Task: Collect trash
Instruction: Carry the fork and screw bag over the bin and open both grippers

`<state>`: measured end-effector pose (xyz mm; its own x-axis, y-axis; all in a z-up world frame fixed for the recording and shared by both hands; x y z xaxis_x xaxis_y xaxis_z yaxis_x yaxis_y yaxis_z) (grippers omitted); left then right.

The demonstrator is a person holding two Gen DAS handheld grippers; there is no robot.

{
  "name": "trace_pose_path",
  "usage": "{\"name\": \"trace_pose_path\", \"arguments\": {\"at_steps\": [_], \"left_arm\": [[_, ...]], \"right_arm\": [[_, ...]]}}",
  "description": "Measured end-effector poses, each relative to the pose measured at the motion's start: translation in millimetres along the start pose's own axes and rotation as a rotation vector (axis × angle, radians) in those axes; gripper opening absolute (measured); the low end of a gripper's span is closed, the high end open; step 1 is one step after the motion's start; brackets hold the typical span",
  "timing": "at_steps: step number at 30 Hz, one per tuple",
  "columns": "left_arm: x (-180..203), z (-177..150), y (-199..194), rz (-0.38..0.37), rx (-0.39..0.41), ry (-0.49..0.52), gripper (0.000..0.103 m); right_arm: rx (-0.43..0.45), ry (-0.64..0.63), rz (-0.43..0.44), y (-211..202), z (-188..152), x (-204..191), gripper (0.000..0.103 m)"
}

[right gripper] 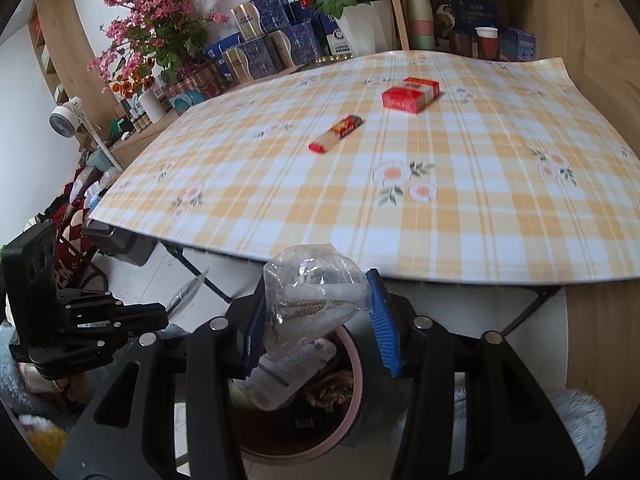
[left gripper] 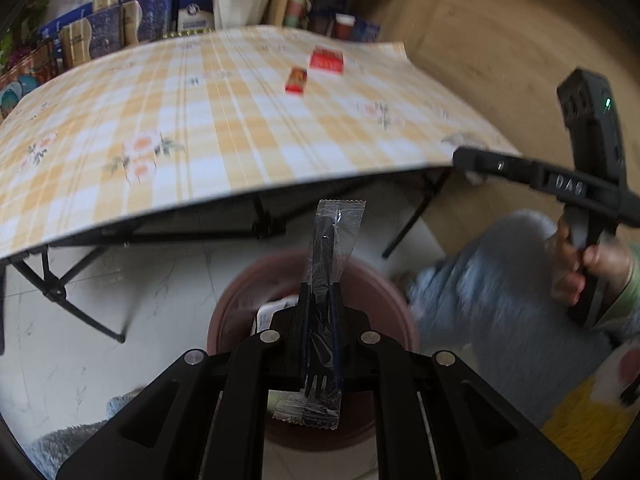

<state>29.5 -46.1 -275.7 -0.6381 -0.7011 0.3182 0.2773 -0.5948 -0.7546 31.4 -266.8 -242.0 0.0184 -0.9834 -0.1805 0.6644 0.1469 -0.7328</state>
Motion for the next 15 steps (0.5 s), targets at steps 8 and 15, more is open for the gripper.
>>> {"name": "trace_pose_path", "arguments": {"at_steps": [8,15], "left_arm": [[-15,-12,32,0.001,-0.121,-0.054,0.009],[-29,-18,56,0.006,-0.206,-0.097,0.01]], "right_arm": [[-0.017,-0.061,-0.046,7,-19,-7,0.048],[-0.033,-0.119,-0.034,14,-25,-17,0.048]]}}
Point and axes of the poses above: each gripper's, at about its wrist camera, not at the fingertips, and y roughly the way its jaws point, x to its right, z to its top, the point moved 5 cm from there along y, roughly the way its jaws point, and after that the axes turned 8 degrees about -z, right-handed, at the moved point
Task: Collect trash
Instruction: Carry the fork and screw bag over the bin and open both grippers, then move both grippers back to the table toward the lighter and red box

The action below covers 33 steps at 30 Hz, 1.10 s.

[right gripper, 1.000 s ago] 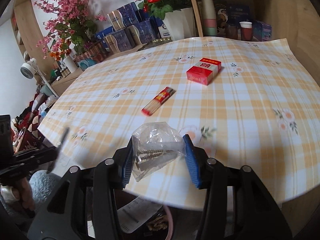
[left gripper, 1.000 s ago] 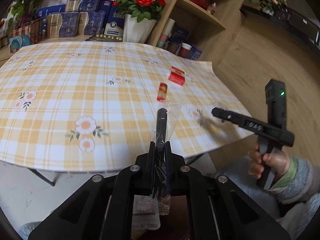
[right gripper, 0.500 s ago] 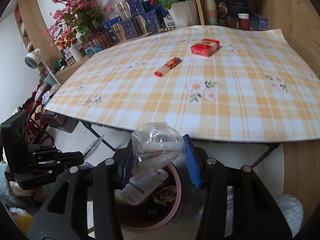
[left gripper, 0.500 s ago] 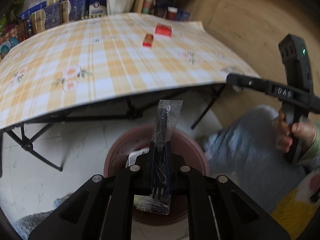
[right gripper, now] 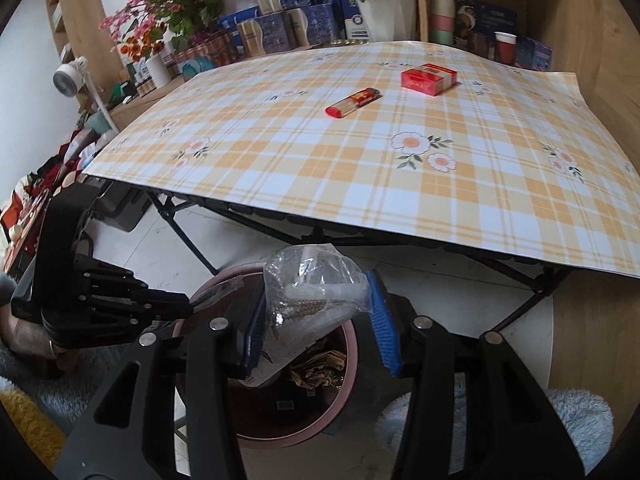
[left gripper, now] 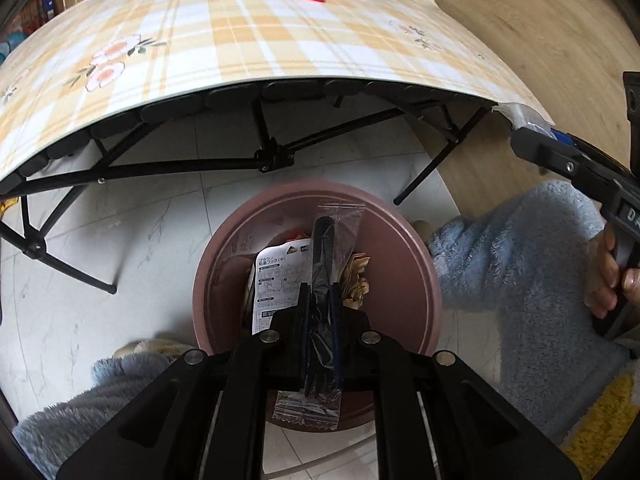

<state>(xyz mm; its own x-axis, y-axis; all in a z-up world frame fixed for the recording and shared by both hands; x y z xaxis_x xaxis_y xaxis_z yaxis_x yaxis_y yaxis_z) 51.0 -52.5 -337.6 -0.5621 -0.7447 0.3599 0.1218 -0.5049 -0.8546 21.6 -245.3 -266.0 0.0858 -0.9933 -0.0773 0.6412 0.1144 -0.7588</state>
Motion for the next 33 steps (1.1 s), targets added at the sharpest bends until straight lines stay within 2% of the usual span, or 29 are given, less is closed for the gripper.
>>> {"name": "trace_pose_path", "arguments": {"at_steps": [5,8,10,14,16,18,22,28,31,33], "left_arm": [[-2,0,6,0.006,-0.014,-0.014,0.012],[0,2,6,0.005,-0.007,-0.008,0.022],[0,3,2,0.008,0.013,-0.005,0.043],[0,7,-14,0.018,0.087,-0.01,0.061],[0,11,-27,0.045,0.157,-0.013,0.083],[0,15,-43,0.066,0.238,-0.017,0.091],[-6,19,-71,0.085,0.378,-0.054,0.095],[-19,20,-86,0.107,0.444,-0.123,0.096],[-21,21,-91,0.128,0.468,-0.134,0.096],[-22,22,-95,0.142,0.485,-0.132,0.096]], "right_arm": [[-0.014,-0.022,0.005,5,-4,-5,0.048],[-0.021,-0.035,0.005,7,-6,-8,0.048],[-0.028,-0.043,0.004,9,-7,-10,0.048],[-0.042,-0.056,0.001,13,-9,-13,0.048],[-0.05,-0.066,-0.001,15,-10,-15,0.048],[-0.058,-0.082,-0.003,17,-12,-19,0.048],[-0.071,-0.107,-0.006,20,-14,-23,0.05],[-0.084,-0.135,-0.008,23,-17,-29,0.051],[-0.087,-0.148,-0.01,24,-18,-31,0.06],[-0.078,-0.151,-0.009,23,-17,-33,0.081]]}}
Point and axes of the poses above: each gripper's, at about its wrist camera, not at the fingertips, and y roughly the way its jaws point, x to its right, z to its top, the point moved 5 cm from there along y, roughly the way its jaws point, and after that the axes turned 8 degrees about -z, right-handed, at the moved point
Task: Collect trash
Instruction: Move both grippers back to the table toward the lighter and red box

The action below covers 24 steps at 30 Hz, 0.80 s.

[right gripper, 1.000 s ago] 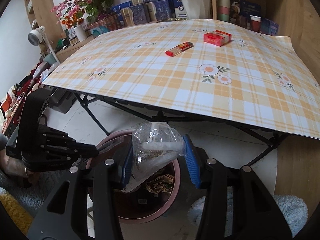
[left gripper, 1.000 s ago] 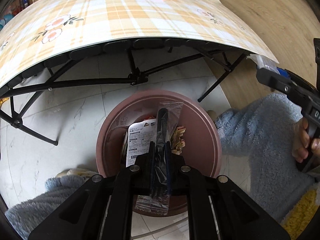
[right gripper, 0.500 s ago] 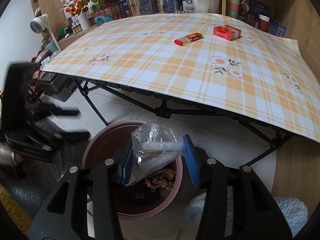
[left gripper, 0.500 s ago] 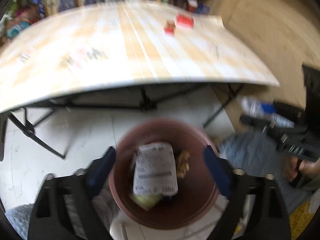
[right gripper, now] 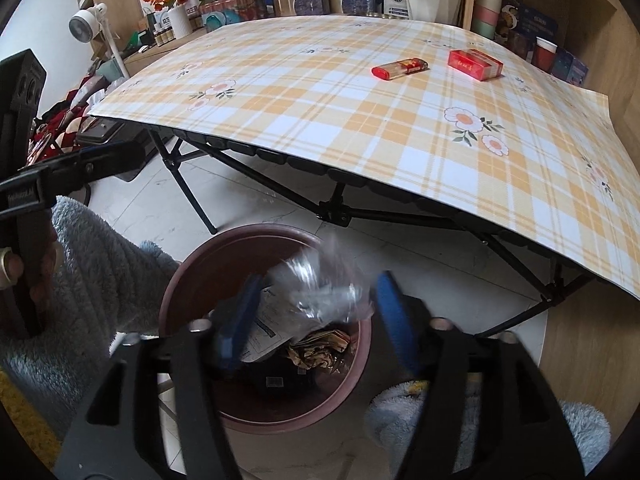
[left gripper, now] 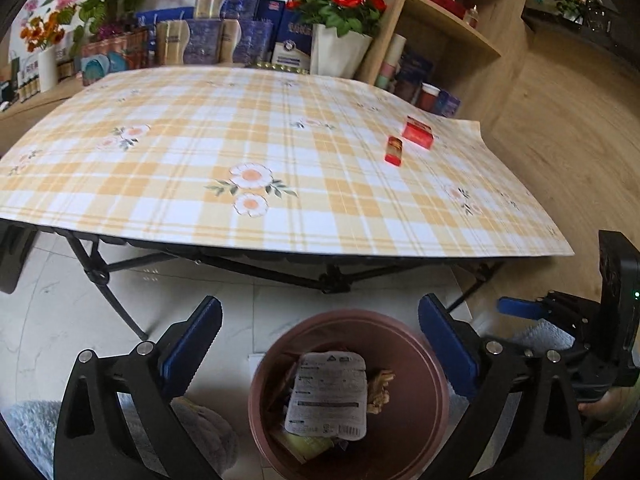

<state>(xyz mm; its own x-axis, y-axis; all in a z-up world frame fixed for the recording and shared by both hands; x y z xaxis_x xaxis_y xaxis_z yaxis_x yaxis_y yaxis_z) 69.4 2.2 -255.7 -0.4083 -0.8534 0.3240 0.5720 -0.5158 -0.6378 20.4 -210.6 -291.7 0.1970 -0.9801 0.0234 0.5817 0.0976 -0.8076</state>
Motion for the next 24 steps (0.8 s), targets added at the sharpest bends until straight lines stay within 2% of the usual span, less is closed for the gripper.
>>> {"name": "trace_pose_path", "arguments": {"at_steps": [2,5,9,17,21,24], "left_arm": [[-1,0,0,0.005,0.009,0.002,0.097],[-1,0,-1,0.007,0.013,0.005,0.097],[0,0,-2,0.002,0.02,0.011,0.097],[3,3,-7,0.009,0.061,0.024,0.097],[5,7,-18,0.032,0.125,0.028,0.097],[6,5,-16,0.057,0.11,0.044,0.097]], "right_arm": [[0.023,0.001,-0.006,-4,2,0,0.093],[0.04,0.008,-0.021,-6,5,2,0.097],[0.051,0.046,-0.074,-5,8,12,0.097],[0.081,0.146,-0.07,-11,12,34,0.097],[0.153,0.207,-0.15,-22,18,52,0.097],[0.181,0.238,-0.189,-26,21,64,0.097]]}}
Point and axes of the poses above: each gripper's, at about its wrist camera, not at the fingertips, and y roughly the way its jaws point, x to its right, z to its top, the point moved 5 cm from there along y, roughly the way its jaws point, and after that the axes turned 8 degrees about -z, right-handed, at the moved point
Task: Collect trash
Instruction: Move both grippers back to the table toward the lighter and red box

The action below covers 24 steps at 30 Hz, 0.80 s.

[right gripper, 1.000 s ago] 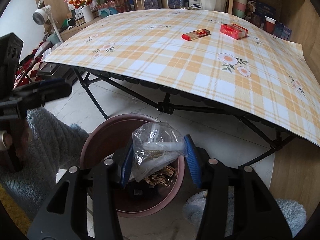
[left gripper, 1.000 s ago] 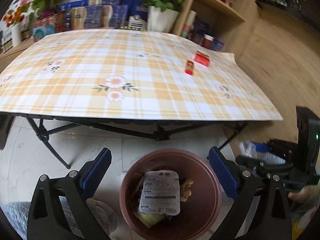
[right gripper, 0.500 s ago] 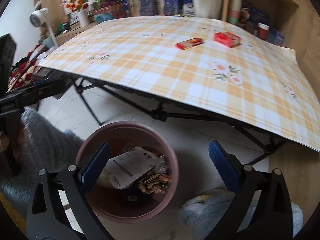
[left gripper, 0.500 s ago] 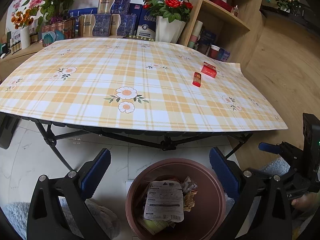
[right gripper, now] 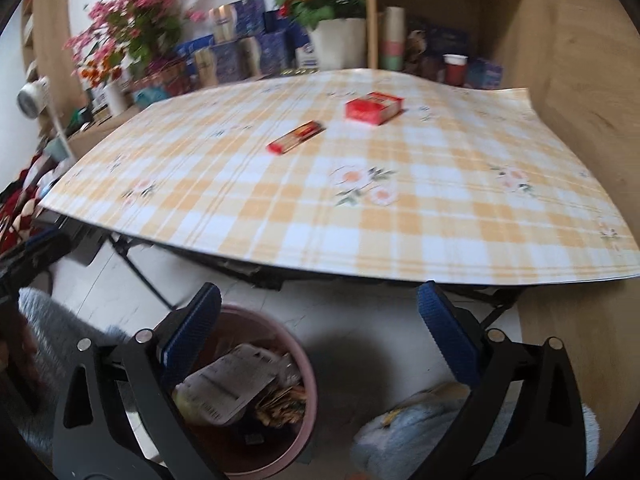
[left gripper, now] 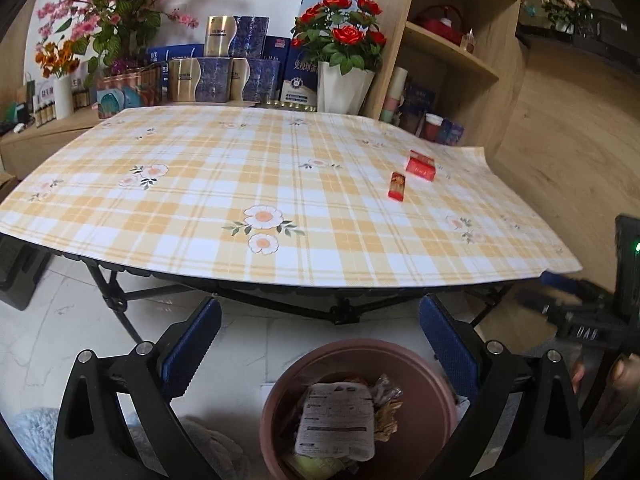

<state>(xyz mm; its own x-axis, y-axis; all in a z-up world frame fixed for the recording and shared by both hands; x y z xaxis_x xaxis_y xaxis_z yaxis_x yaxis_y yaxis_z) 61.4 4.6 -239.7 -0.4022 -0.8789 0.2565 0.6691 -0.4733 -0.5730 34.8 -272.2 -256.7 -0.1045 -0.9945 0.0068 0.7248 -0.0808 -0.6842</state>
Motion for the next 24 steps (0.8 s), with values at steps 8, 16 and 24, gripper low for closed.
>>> {"name": "trace_pose_path", "arguments": {"at_steps": [8,16,24], "left_arm": [[1,-4,9,0.008,-0.037,0.015,0.097],[-2,-5,30,0.078,-0.161,0.009,0.097],[12,51,55,0.174,-0.145,0.065,0.097]], "right_arm": [[0.014,0.029,-0.006,6,1,8,0.097],[0.025,0.001,-0.011,9,5,5,0.097],[-0.014,-0.014,-0.004,24,31,20,0.097]]}}
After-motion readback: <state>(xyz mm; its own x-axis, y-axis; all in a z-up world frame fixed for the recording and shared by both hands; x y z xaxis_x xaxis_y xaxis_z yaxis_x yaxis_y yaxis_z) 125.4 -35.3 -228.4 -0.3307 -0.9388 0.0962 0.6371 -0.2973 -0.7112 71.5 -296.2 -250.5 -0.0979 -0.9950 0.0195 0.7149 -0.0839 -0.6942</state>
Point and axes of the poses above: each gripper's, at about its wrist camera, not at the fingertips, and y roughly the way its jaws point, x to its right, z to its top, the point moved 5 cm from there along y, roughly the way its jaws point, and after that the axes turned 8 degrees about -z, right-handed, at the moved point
